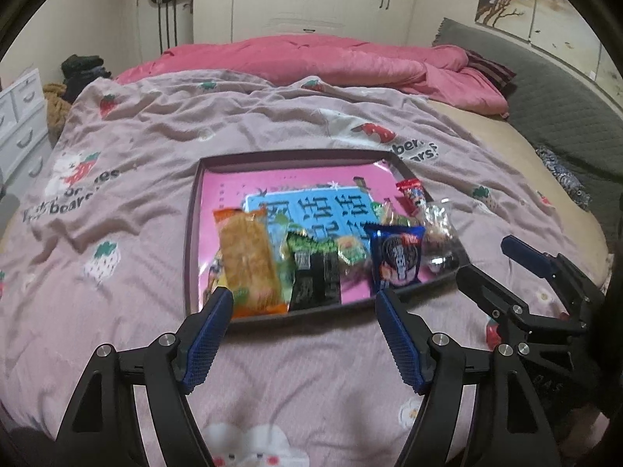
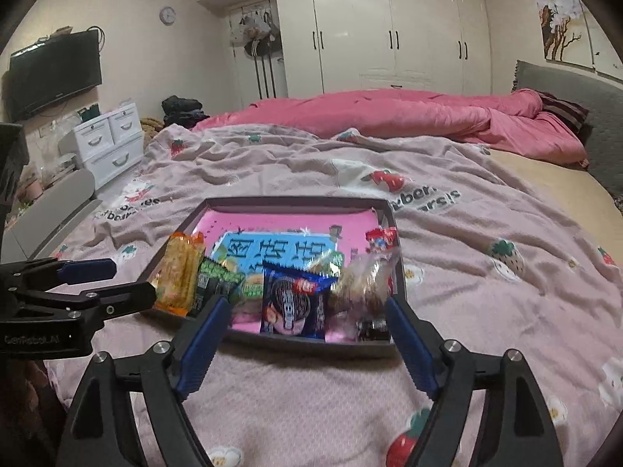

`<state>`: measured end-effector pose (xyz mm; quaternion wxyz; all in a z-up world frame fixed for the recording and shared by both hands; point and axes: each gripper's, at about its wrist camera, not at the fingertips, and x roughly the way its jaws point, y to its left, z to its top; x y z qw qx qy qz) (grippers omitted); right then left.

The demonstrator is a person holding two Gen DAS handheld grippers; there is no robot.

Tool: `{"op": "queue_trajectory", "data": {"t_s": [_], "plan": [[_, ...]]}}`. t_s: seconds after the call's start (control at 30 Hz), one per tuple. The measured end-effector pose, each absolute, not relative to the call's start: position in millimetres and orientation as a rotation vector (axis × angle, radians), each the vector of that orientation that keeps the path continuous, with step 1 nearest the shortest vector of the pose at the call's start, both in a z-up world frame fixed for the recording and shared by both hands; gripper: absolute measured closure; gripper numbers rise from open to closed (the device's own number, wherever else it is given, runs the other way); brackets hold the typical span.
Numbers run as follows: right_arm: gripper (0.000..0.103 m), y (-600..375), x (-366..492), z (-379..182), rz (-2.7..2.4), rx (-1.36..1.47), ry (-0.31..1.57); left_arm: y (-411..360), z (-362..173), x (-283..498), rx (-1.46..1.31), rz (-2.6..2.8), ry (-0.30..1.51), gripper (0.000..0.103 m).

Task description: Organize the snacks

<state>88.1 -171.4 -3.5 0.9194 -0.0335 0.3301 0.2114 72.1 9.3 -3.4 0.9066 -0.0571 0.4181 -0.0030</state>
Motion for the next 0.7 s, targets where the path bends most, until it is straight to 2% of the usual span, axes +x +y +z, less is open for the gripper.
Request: {"op": "queue_trajectory", "data": {"t_s": [0.7], "plan": [[0.013,-174,43,2,0.399,-0.093,0.723,8,-8,24,-0.117,0.009,0.907,0.026]]}}
